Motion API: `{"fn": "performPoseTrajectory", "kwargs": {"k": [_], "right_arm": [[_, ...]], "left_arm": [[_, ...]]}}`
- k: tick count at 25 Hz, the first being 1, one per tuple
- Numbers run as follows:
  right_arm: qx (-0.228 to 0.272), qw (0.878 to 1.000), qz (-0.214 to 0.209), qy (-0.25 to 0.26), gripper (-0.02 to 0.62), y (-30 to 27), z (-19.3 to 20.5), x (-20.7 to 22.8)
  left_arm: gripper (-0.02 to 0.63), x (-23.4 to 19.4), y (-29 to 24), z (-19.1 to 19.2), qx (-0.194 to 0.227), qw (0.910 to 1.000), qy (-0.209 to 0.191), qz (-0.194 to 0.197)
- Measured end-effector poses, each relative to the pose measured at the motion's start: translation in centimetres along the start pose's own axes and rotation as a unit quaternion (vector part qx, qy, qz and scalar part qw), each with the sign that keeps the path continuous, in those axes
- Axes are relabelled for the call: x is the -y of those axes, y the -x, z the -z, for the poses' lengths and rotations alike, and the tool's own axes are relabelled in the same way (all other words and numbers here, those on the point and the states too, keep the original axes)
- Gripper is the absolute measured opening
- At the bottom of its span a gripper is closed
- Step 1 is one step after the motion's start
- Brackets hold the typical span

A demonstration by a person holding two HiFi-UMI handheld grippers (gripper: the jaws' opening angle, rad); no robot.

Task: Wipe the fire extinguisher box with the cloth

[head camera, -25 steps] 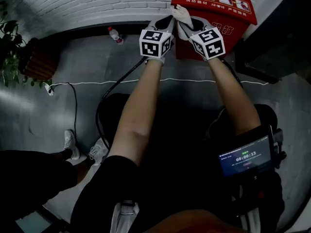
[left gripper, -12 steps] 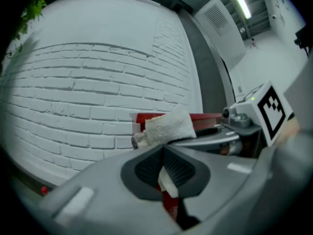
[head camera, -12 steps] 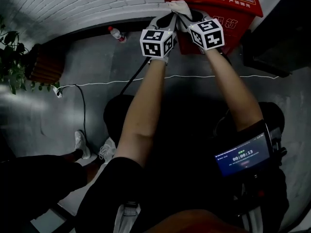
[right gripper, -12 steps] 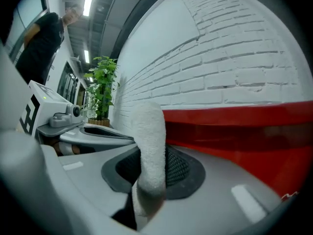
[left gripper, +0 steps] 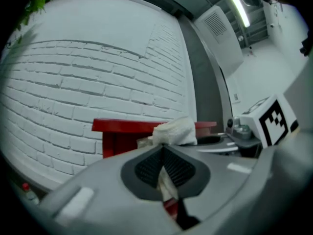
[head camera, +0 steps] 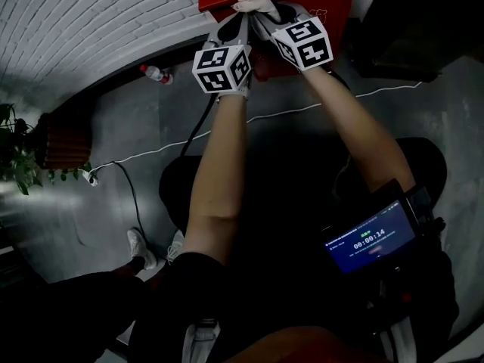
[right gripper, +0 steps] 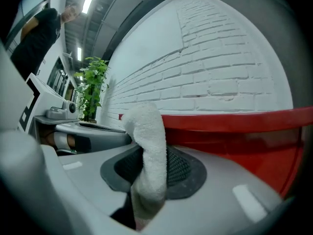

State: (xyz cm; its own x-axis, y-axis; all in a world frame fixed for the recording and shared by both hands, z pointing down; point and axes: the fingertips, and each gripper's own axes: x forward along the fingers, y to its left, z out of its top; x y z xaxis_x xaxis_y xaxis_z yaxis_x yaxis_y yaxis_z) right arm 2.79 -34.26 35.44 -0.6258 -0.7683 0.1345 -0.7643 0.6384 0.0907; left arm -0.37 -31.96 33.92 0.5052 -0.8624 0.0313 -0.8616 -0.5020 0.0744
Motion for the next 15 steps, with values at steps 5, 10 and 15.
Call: {"fn": "performPoseTrajectory", "kwargs": {"k": [5, 10, 15], "right_arm": [[0.002, 0.999, 0.040, 0.003, 0.123, 2.8, 0.1, 2.9], [0.007, 0.996, 0.084, 0.008, 0.129, 5.5, 0.3, 6.1], [0.013, 0.994, 0.107, -0.005, 0.129, 7.7, 1.1, 8.7]], "left_arm": [[0.002, 2.2, -1.0, -0.4, 0.004, 0.9998, 0.007, 0.016], [0.002, 3.8, -2.0, -0.3, 0.004, 0.9995, 0.009, 0.030], [0.002, 5.1, -2.8, 0.5, 0.000, 0.9991, 0.007, 0.042]]}}
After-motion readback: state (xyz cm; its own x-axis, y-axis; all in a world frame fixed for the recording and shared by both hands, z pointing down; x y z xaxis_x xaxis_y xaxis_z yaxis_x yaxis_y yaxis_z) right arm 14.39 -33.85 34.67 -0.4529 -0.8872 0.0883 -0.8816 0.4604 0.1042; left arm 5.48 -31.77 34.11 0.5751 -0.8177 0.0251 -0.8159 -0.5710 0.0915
